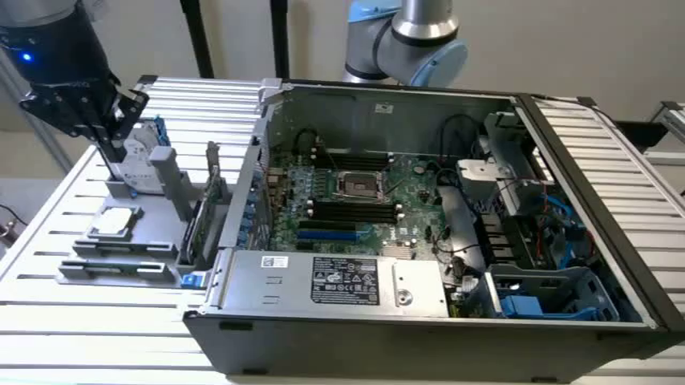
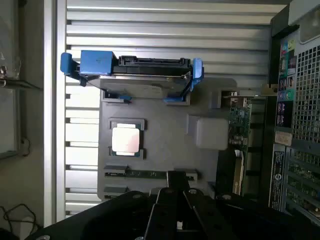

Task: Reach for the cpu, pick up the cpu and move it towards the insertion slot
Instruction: 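Pick up the cpu and move it towards the insertion slot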

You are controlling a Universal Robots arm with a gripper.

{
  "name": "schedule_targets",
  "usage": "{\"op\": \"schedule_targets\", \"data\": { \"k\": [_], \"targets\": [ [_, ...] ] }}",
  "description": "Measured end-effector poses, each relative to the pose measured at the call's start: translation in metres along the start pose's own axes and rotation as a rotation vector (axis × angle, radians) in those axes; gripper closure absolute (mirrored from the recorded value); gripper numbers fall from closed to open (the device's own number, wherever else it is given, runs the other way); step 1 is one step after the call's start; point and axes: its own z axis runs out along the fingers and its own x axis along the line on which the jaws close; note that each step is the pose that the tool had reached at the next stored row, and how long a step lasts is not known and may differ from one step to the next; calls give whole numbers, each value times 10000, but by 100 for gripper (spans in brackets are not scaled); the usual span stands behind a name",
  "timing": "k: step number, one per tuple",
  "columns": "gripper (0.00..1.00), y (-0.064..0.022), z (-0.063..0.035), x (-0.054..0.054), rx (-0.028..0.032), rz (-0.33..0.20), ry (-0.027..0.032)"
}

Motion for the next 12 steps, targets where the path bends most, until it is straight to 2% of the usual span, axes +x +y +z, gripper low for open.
{"op": "schedule_targets", "data": {
  "k": [12],
  "targets": [
    [89,2,-1,26,2,0,-11]
  ]
}}
